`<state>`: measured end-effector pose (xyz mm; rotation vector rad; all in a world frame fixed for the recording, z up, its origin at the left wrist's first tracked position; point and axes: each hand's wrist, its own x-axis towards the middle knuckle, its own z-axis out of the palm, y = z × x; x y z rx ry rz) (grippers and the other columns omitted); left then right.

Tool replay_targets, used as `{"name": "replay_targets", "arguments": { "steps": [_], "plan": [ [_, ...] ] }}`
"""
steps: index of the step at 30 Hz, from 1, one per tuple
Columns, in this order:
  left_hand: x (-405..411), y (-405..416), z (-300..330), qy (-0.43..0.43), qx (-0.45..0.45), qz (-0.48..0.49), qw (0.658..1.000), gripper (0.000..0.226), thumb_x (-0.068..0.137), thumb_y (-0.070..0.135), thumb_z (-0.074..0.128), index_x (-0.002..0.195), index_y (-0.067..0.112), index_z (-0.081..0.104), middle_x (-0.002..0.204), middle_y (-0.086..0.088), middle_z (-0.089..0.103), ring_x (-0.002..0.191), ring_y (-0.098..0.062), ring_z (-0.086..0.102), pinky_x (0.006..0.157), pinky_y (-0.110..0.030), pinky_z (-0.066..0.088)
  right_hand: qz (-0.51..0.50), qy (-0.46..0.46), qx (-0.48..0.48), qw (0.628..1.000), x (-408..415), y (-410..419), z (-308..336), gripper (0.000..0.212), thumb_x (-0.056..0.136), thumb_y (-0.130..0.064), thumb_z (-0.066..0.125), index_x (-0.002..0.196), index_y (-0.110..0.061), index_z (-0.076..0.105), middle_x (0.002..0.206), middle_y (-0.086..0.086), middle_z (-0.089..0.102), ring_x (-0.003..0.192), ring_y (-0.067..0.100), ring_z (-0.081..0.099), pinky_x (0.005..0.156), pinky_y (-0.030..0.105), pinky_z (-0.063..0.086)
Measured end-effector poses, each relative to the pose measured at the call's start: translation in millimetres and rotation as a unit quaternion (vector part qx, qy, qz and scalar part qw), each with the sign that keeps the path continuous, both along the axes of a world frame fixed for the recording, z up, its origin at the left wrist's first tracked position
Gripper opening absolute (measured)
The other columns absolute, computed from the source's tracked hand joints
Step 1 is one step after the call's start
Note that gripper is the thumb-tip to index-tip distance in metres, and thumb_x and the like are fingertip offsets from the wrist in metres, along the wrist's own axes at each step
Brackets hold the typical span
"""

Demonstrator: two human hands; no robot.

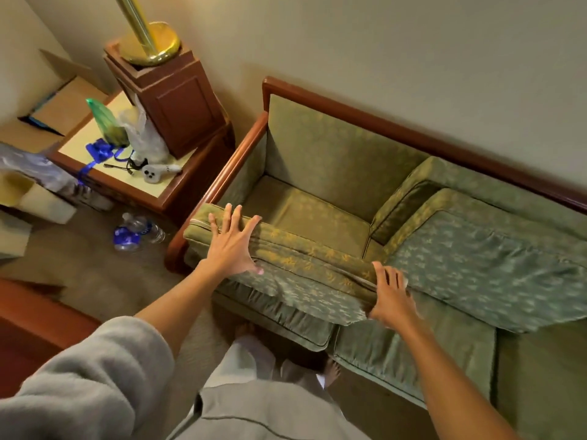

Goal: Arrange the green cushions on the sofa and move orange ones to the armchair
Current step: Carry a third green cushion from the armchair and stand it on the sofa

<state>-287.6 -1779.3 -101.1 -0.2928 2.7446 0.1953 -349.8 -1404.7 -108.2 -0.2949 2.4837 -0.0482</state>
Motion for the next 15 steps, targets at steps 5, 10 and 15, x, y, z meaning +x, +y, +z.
{"name": "replay_targets", "arguments": {
  "steps": [5,10,15],
  "plan": [
    [-2.7,75.0,15.1,-0.032,-0.026,-0.056,0.998,0.126,0.070,0.051,0.081,0.159,0.010,0.001,0.163,-0.030,-0.009,0.147,-0.050,-0.021,0.114,-0.073,-0.006,0.052,0.065,-0.042,0.996,11.4,9.6,7.5,0.096,0.069,-0.020,0.082,0.143,-0.024,0.020,0.139,0.003,0.032,0.129,0.024,0.031,0.097,0.048,0.048],
    [-14.0,252.0,20.2,-0.015,0.044,-0.187,0.981,0.118,0.082,0.056,0.070,0.158,0.005,-0.003,0.164,-0.023,0.008,0.152,-0.042,-0.002,0.117,-0.063,-0.018,0.087,0.078,-0.075,0.990,19.3,10.8,43.7,0.083,0.076,-0.030,0.076,0.143,-0.019,0.029,0.136,-0.001,0.041,0.126,0.016,0.036,0.089,0.035,0.052],
    [-35.8,269.2,75.2,0.121,0.145,-0.203,0.961,0.124,0.064,0.043,0.086,0.158,0.012,0.011,0.137,-0.007,0.052,0.122,-0.029,0.048,0.108,-0.043,0.033,0.080,0.116,-0.076,0.987,12.8,32.5,131.1,0.079,0.069,-0.051,0.078,0.131,-0.022,0.039,0.124,-0.007,0.044,0.117,0.014,0.042,0.081,0.032,0.045]
  ]
}}
